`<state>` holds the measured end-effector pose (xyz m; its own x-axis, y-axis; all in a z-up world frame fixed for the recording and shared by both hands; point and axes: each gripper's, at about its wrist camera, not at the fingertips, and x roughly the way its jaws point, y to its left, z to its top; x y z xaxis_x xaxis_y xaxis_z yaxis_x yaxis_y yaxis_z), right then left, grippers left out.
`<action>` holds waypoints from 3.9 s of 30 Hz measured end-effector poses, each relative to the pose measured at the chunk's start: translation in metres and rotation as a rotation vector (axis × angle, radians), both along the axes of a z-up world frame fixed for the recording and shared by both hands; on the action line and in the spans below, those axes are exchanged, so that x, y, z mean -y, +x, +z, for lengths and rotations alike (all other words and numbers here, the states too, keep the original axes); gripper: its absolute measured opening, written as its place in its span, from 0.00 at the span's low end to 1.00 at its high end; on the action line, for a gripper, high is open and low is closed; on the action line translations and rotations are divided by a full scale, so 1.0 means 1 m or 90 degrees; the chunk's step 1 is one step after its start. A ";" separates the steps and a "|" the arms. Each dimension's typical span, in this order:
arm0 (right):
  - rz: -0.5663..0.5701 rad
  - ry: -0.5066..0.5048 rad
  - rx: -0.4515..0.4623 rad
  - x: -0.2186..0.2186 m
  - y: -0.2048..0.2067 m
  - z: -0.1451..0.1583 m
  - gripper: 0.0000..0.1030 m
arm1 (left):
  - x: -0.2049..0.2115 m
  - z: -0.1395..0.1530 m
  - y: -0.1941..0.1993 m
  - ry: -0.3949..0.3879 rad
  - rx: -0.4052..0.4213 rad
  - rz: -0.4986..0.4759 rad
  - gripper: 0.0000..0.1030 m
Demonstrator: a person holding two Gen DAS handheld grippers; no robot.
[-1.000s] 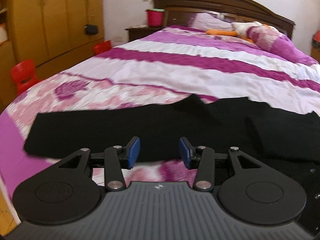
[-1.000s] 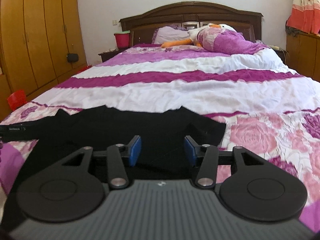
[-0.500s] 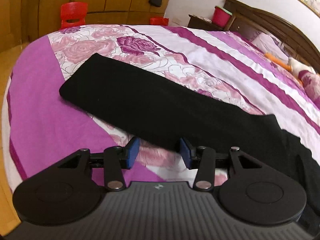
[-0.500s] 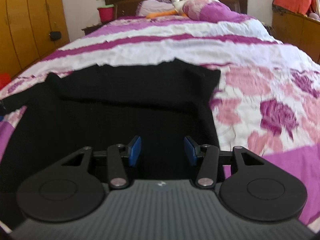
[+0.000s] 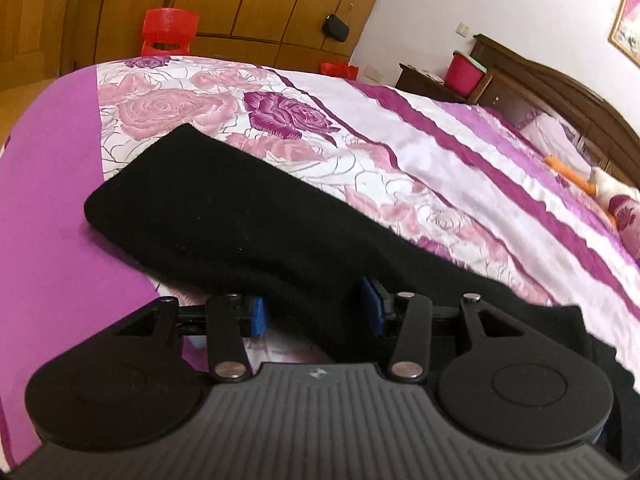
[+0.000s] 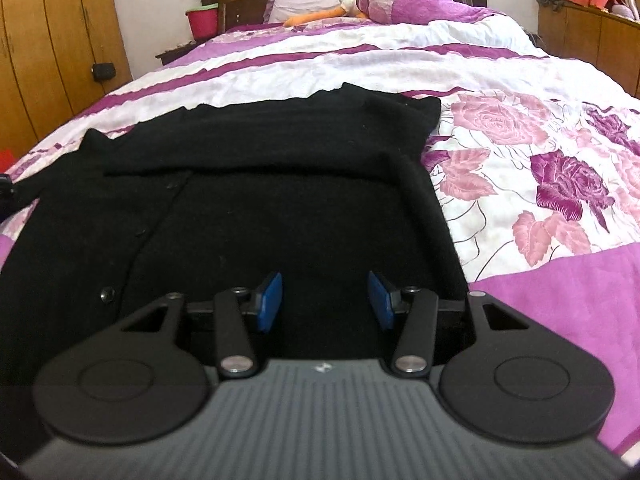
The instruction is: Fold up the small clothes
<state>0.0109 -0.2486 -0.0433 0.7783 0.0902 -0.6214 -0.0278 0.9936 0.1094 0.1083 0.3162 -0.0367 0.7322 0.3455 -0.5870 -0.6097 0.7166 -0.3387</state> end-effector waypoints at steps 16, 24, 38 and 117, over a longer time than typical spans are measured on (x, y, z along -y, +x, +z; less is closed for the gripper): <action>-0.013 0.106 0.010 0.017 0.000 -0.004 0.51 | 0.035 0.064 -0.021 0.159 0.078 -0.081 0.09; -0.016 0.156 0.018 0.028 -0.003 -0.005 0.51 | 0.094 0.123 -0.015 0.197 0.155 -0.174 0.09; -0.021 0.179 0.026 0.034 -0.011 -0.006 0.49 | 0.257 0.144 0.013 0.176 0.197 -0.374 0.09; 0.152 0.110 0.003 -0.189 0.127 0.009 0.50 | 0.149 0.019 -0.069 0.159 -0.139 -0.305 0.48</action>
